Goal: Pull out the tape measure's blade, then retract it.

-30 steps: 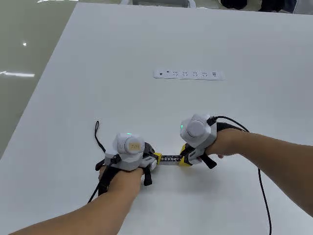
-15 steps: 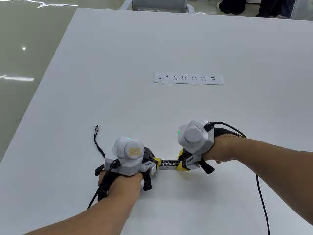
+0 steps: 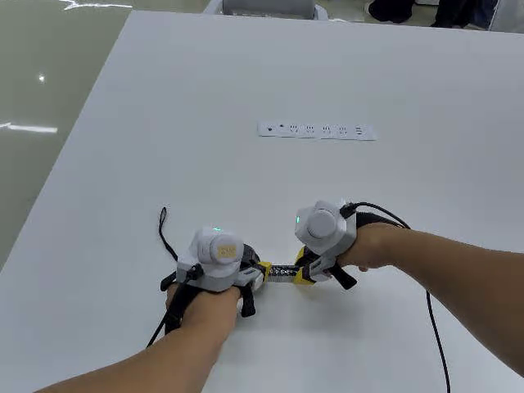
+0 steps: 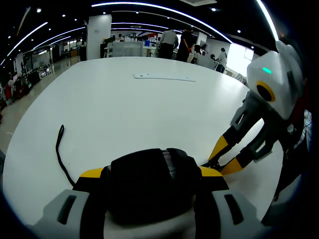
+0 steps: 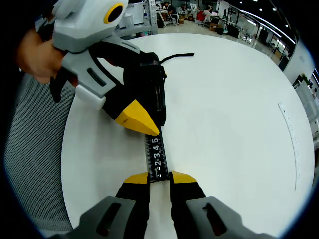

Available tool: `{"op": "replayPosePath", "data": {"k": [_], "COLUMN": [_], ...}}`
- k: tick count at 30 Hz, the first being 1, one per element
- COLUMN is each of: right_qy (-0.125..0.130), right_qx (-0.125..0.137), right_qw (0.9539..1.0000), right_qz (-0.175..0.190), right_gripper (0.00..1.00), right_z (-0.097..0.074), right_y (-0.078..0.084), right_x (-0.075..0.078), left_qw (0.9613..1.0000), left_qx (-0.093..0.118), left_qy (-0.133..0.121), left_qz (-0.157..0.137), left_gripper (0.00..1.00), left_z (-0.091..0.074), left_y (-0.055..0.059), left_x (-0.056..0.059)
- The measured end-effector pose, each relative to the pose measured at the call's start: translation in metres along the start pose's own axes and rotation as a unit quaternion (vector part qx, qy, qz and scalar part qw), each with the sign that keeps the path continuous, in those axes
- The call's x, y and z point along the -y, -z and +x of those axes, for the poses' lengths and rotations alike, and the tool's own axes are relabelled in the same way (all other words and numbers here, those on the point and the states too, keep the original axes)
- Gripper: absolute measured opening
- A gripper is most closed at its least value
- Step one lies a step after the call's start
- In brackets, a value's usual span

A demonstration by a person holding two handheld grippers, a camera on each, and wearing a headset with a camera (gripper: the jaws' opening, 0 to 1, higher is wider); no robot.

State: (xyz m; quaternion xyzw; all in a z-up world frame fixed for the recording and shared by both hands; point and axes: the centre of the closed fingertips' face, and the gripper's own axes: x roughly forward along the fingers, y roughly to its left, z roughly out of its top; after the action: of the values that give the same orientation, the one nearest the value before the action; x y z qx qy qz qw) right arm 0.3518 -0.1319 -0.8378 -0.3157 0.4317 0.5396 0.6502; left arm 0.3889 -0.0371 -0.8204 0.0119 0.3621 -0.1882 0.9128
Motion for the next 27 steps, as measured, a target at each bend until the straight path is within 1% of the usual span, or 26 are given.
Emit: {"op": "replayPosePath", "data": {"k": [27], "right_qy": [-0.003], "right_qx": [0.005], "right_qw": [1.0], "right_qz": [-0.006], "right_gripper": [0.15], "right_z": [0.0052], "right_y": [-0.01], "right_x": [-0.0012], "left_qw": [1.0], "left_qx": [0.001], "left_qy": [0.0], "left_qz": [0.0], "left_gripper": [0.69], "left_z": [-0.0006], "left_y": [0.0003], "left_x": [-0.0008]}}
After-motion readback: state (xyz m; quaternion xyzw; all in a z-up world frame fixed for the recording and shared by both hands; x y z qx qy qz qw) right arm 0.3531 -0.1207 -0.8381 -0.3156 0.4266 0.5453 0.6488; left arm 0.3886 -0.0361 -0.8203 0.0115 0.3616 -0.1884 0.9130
